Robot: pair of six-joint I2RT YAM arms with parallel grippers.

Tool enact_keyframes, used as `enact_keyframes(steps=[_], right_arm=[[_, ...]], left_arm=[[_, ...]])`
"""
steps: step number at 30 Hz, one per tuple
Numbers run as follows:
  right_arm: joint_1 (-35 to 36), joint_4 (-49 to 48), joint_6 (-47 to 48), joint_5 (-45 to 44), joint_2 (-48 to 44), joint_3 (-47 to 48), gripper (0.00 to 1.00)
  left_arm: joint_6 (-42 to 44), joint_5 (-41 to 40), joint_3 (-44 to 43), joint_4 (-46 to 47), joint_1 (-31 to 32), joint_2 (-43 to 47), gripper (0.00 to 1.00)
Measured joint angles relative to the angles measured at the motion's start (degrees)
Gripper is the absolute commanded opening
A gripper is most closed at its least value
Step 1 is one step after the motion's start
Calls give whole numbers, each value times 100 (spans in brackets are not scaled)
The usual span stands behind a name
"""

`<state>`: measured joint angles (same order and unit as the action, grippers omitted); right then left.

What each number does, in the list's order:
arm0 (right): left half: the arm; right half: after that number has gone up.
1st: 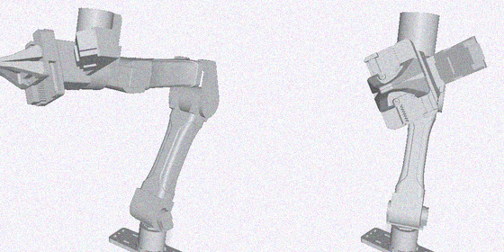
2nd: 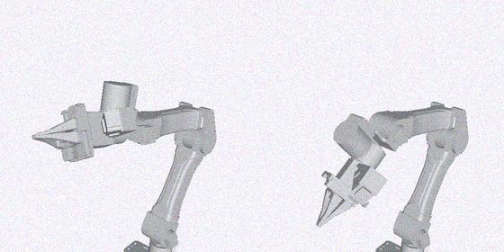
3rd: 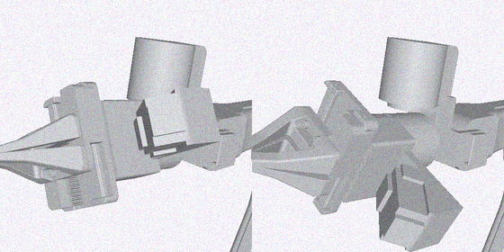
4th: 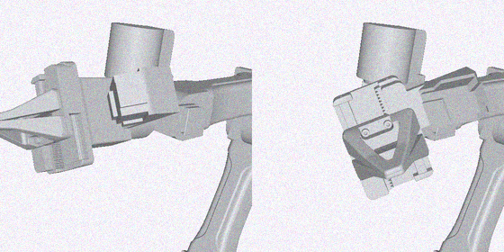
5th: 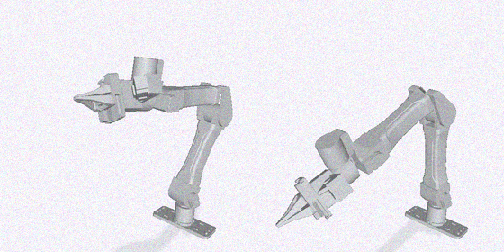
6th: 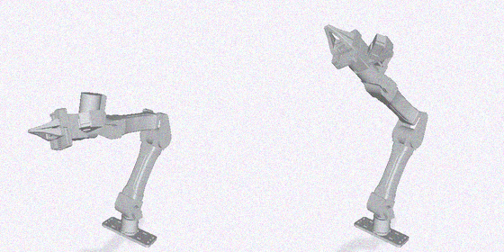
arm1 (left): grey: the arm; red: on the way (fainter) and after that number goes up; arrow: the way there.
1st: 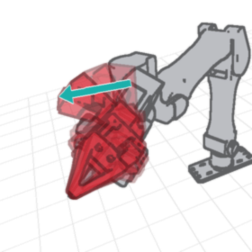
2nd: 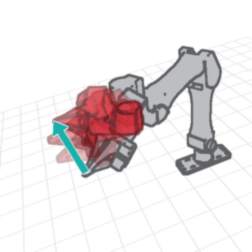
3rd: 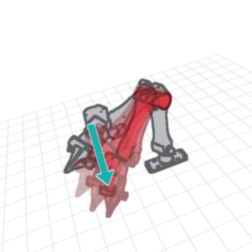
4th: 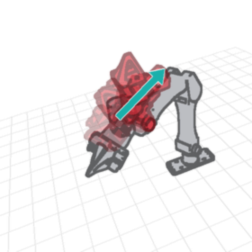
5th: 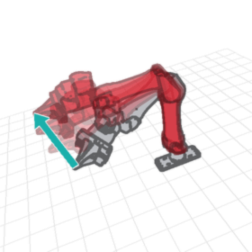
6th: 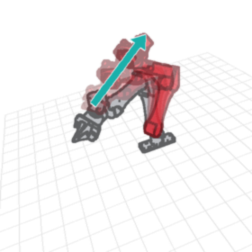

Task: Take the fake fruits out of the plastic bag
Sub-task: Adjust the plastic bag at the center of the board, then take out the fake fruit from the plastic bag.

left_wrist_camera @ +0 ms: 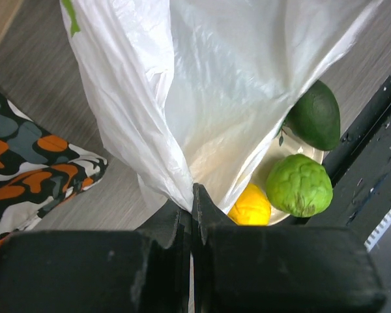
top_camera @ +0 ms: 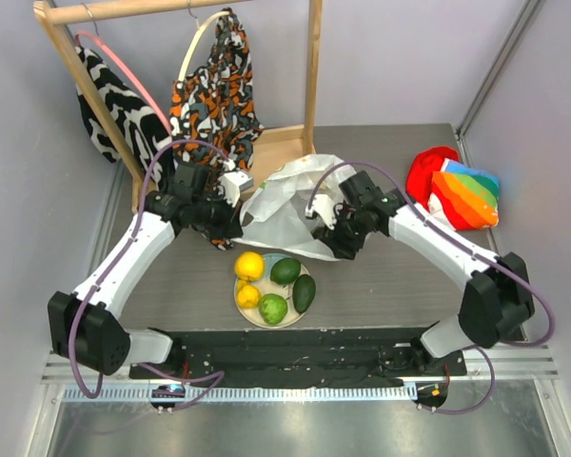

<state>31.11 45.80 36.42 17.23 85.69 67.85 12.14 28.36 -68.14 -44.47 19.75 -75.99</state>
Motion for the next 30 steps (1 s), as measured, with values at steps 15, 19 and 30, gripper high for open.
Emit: enact_keyframes(steps=[15, 19, 30], right_arm=[[-13, 166, -295, 101, 85, 1314, 56], [-13, -107, -798, 168, 776, 1604, 58], [-50, -293, -2065, -120, 1823, 1484, 75]], left_arm=[[330, 37, 120, -212, 0, 2, 0], [328, 44, 120, -210, 0, 2, 0], [160, 184, 120, -131, 0, 2, 0]])
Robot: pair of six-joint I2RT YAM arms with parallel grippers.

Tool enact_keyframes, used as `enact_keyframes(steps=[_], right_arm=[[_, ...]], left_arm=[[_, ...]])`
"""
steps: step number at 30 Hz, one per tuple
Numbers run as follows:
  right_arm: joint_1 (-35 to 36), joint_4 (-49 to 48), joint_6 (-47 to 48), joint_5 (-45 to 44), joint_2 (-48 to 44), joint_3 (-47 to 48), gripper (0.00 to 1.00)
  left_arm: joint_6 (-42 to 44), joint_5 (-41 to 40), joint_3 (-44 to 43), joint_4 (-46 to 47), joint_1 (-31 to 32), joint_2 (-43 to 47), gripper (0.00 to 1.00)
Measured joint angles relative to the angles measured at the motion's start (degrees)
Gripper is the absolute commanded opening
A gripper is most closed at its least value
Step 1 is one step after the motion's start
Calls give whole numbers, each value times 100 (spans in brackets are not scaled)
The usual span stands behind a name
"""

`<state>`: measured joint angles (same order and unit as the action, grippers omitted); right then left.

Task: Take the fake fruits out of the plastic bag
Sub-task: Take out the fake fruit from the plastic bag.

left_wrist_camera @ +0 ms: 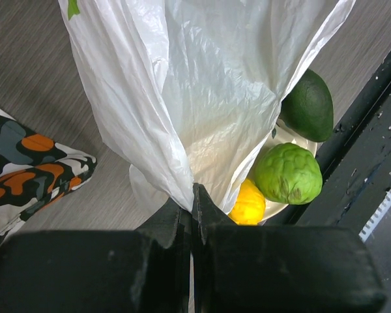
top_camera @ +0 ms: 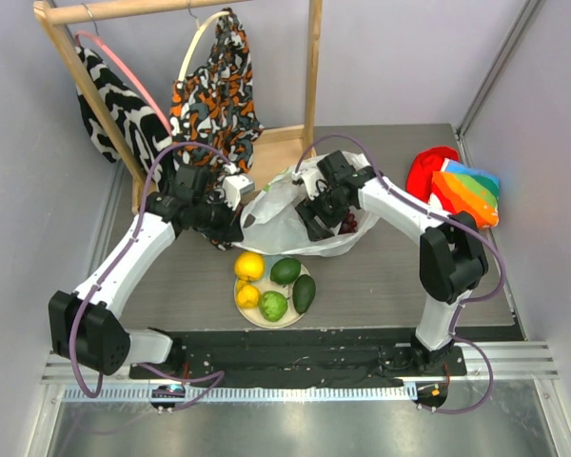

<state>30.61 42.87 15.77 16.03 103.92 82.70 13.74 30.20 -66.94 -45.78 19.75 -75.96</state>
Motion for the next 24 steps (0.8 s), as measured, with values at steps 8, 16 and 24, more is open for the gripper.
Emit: enact_keyframes(steps=[8, 16, 24], right_arm=[[0, -114, -363, -229, 87, -219, 78], [0, -129, -369, -278, 229, -522, 49], [-59, 42, -92, -264, 105, 247, 34]], left_arm=[[-116, 9, 0, 66, 0, 17, 0], [-133, 7, 0, 114, 0, 39, 0], [-136, 9, -57, 144, 0, 33, 0]])
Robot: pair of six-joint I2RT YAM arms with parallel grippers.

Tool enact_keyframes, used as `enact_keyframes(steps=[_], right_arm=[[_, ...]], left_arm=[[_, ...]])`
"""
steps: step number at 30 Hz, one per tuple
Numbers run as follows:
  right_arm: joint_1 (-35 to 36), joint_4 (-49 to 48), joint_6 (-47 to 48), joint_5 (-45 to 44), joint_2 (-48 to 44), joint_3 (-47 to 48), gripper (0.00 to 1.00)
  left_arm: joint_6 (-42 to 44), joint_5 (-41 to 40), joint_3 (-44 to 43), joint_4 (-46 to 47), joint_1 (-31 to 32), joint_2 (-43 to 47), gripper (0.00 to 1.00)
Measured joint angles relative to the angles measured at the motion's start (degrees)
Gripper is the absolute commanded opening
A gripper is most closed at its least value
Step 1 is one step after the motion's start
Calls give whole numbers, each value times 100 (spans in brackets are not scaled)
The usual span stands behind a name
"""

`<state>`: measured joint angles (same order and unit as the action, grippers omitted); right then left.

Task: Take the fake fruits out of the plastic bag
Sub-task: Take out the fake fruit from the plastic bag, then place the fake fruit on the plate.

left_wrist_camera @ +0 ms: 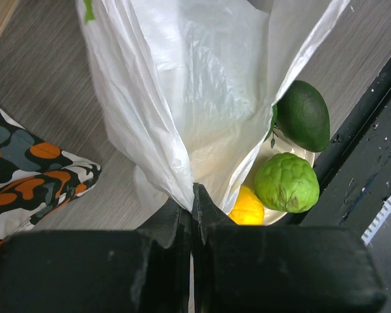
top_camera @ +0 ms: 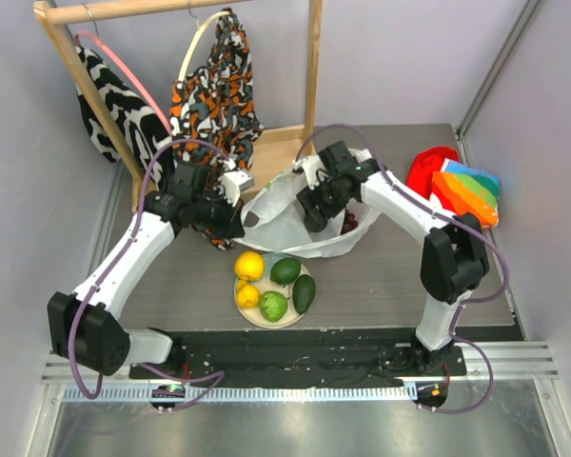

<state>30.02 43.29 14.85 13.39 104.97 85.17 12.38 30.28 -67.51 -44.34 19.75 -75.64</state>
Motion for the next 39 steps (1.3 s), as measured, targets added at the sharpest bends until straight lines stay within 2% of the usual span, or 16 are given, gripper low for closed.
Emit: enact_keyframes(steps=[8, 14, 17, 20, 23, 27, 34, 39], right_arm=[[-90, -85, 538, 212, -1355, 358, 33], [-166, -83, 896, 981, -2090, 352, 35], [74, -26, 1156, 1386, -2411, 219, 34], [634, 205, 1526, 1705, -2592, -61, 34], [1108, 376, 1716, 2028, -2544, -479, 34], [1263, 433, 1897, 2175, -2142, -809, 33], [1471, 72, 1961, 2218, -1056, -741, 34], [1805, -2, 1993, 2236, -632, -546, 37]], left_arm=[[-190, 72, -837, 81, 17, -584, 0], [-855, 9, -2337, 557, 42, -1600, 0], [-1163, -61, -3088, 811, 44, -2129, 0], [-1292, -168, -3458, 986, 44, -2474, 0], [-1307, -337, -3440, 997, 44, -2549, 0], [-1215, -533, -3077, 992, 44, -2345, 0], [-909, -807, -2382, 846, 44, -1473, 0], [-774, -879, -2096, 824, 42, -1014, 0]])
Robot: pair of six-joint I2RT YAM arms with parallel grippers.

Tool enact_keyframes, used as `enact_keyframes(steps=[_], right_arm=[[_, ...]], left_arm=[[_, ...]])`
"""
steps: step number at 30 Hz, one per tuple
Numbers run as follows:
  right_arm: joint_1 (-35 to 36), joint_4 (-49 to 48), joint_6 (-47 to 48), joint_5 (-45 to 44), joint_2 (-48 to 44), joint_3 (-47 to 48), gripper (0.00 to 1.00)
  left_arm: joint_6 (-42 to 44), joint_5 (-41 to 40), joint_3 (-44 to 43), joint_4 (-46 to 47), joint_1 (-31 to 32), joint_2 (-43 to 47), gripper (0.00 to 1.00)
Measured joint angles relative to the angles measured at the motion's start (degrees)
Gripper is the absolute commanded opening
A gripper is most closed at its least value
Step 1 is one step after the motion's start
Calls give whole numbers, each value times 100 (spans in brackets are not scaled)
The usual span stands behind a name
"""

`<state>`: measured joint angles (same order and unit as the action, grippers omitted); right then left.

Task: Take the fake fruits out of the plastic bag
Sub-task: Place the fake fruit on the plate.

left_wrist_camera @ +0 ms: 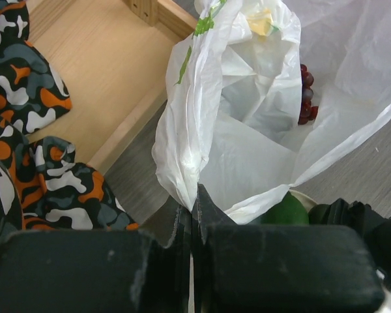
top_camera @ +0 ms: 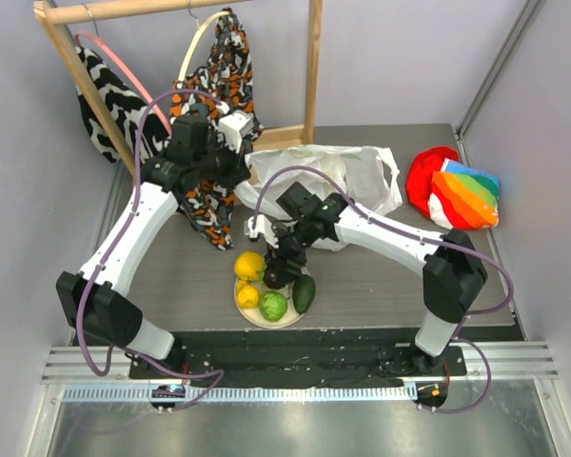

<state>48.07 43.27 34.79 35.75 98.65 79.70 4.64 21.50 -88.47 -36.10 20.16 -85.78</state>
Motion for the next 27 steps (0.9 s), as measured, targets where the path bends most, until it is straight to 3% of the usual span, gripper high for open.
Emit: enact_keyframes(steps=[9, 12, 15, 22, 27], right_arm=[[433, -20, 46, -17, 321, 306, 52], [431, -37, 46, -107, 494, 345, 65], [420, -13, 33, -289, 577, 348, 99], [262, 354, 92, -577, 393, 638, 100], [-413, 529, -87, -614, -358, 883, 100]], left_arm=[[39, -4, 275, -22, -48, 153, 0], [39, 15, 280, -22, -48, 153, 0], [37, 57, 280, -24, -48, 153, 0], [35, 120, 409, -13, -48, 175, 0], [35, 223, 813, -17, -48, 262, 0]])
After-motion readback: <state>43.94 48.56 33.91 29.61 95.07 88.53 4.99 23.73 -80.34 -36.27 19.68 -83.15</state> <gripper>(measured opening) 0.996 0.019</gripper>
